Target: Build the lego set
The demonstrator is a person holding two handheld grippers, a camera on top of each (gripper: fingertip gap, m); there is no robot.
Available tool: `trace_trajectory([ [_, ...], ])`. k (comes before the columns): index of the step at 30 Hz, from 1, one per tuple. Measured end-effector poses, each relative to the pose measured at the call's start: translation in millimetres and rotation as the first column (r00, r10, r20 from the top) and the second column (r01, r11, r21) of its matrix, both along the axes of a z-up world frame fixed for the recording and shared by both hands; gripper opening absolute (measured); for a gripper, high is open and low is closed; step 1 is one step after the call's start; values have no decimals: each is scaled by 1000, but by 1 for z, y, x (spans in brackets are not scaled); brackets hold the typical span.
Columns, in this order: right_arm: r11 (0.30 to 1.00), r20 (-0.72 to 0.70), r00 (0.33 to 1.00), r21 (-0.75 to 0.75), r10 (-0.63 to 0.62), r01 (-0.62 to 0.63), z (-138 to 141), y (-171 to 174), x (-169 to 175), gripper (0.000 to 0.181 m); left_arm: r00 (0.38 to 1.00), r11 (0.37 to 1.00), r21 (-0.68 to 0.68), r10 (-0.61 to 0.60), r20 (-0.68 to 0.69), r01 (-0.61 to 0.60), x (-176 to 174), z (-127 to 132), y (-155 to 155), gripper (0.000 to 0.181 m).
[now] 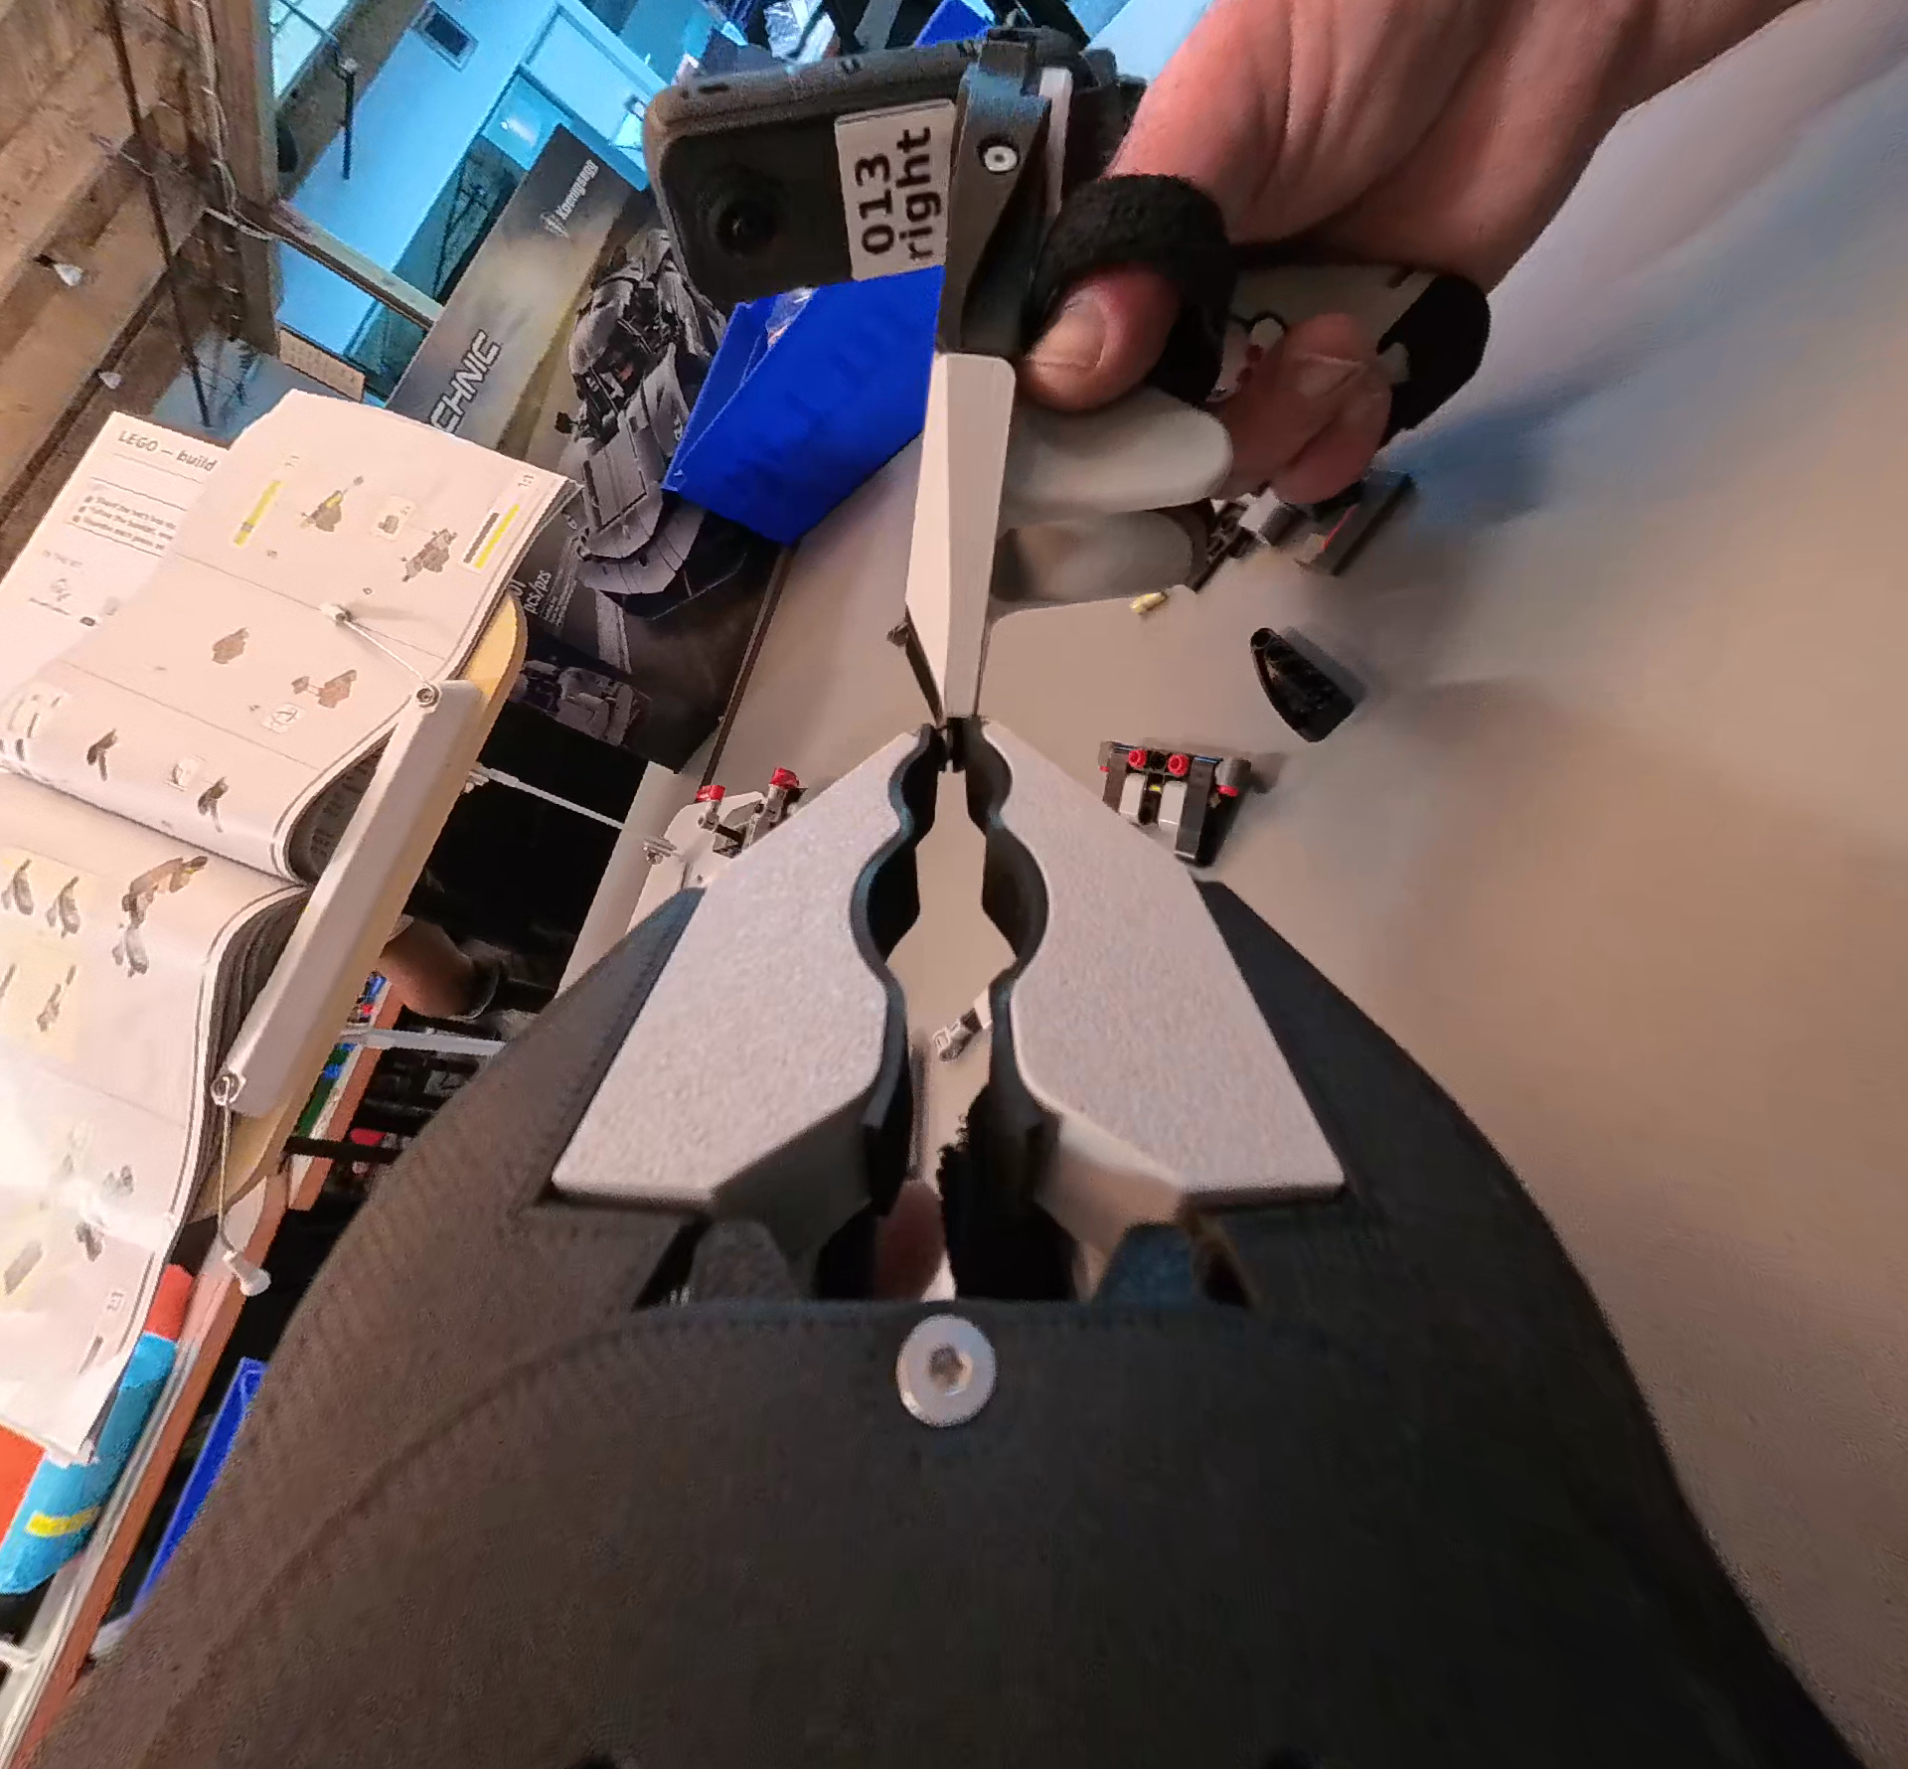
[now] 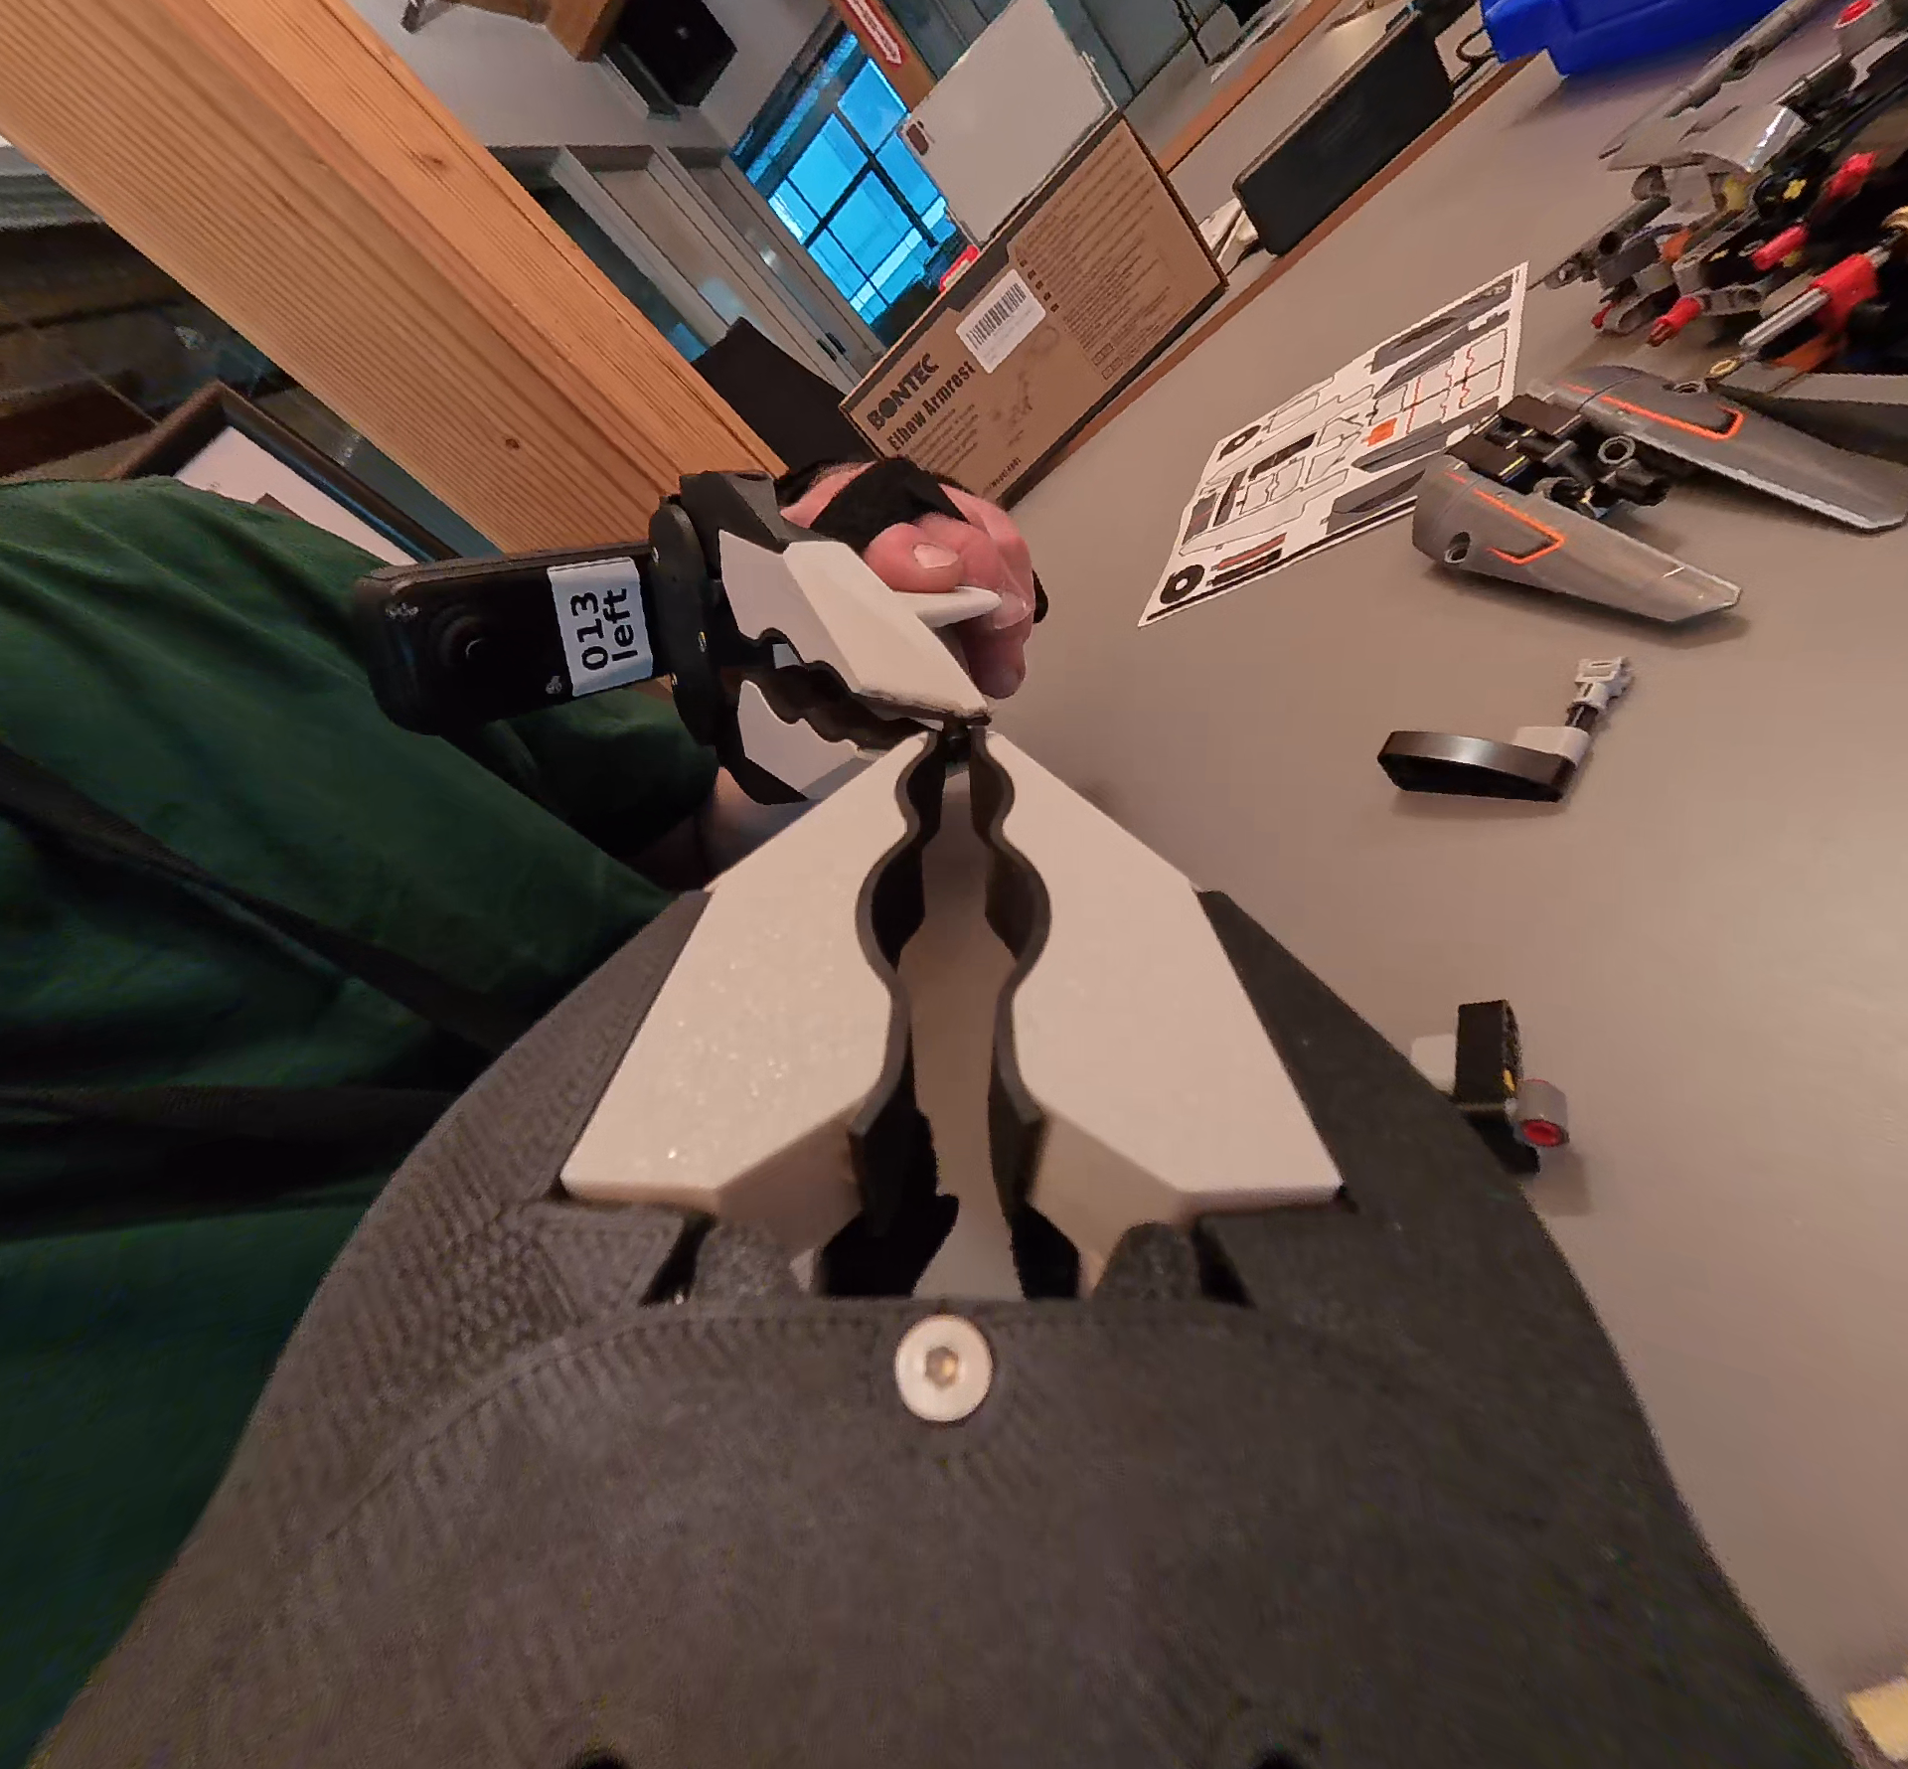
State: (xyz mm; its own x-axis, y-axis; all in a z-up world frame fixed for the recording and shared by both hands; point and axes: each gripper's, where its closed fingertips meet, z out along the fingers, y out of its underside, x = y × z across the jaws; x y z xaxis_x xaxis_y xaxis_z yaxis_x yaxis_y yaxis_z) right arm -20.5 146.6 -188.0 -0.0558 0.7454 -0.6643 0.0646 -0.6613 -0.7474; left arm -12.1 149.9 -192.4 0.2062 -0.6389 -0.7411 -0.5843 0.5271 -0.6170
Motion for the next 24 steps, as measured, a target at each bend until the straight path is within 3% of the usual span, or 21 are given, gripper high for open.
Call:
trace_trajectory([
  [3,998,38,999,51,-23,21,-3,1,-1,3,1000,1000,-19,11,-1,-11,-4,-3,2,6],
  [5,996,56,997,69,-51,47,-4,6,1,2,998,996,-68,54,26,-52,-12,-4,10,19],
  [11,985,112,987,145,-113,96,-8,16,9,2,972,887,-397,208,-114,-236,-51,-60,46,40],
  [19,980,121,985,170,-124,103,-9,15,12,3,953,782,-554,170,-252,-286,-56,-102,59,19],
  [24,980,108,986,169,-127,108,-9,15,16,3,960,805,-543,113,-256,-240,-40,-102,48,16],
])
